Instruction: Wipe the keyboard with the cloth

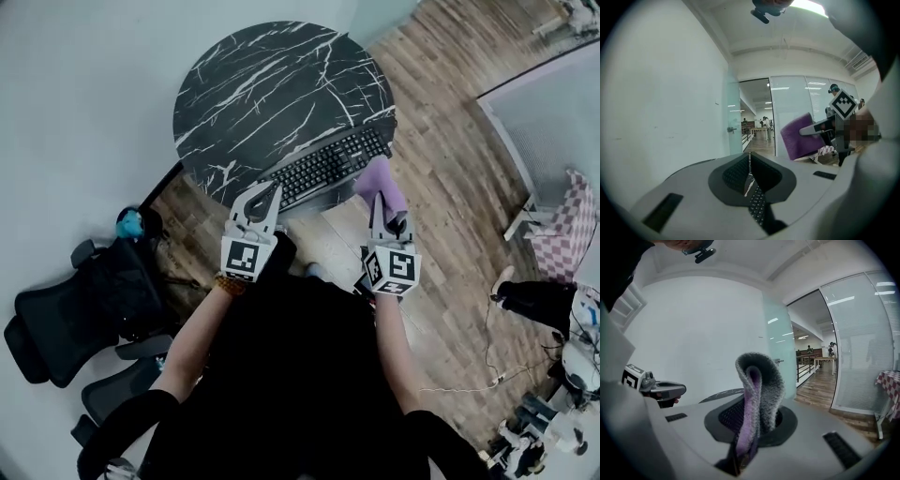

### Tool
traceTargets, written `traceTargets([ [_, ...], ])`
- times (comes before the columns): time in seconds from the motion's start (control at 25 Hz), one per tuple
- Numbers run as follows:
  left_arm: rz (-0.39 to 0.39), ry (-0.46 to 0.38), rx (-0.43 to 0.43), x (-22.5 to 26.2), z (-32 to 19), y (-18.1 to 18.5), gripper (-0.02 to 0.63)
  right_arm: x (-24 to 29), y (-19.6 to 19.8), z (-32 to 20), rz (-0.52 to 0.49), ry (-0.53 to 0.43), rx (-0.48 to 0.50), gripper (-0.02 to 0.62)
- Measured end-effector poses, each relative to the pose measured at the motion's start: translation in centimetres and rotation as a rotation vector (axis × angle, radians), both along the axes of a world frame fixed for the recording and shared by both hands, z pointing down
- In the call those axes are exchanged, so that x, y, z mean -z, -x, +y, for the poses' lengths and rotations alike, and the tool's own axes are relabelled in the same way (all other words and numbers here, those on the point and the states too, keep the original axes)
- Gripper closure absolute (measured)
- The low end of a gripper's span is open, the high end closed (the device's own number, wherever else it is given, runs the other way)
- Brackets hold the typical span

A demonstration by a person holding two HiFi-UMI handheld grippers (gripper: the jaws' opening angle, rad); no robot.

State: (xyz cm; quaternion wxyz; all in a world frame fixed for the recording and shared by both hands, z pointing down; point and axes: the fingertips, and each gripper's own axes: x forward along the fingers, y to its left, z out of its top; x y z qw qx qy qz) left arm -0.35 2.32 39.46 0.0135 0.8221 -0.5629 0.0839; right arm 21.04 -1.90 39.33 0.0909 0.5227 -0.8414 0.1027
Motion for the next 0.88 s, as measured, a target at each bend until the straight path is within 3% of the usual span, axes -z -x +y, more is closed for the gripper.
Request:
traceTargets([
  [0.28,0.036,-0.005,-0.035,-1.4,-4.1,4.1,0.586,-0.4,0.4,-4.5,0.059,0.036,-0.050,0.535],
  [0.44,0.054,0.010,-0.120,-2.6,-5.0,4.3,0.586,-0.5,0.4,-6.8,0.024,0.085,-0.067,0.535],
  [0.6,0.011,0.093,-0.243,-6.4,-4.8,4.0,0.586,-2.2,0.8,-8.9,0.061,0.143,-0.035,0.535],
  [0.8,-0.044,0.181,-0.307,-11.4,-3.9,4.8,0.582,-6.5,0.4,-12.1,0.168,0.208,0.022,0.535],
  [0.88,-0.056,0.221,-0.322,-13.3,-3.7,5.2,0.512,-8.0,-0.1,-14.0,0.179,0.243,0.022,0.535],
])
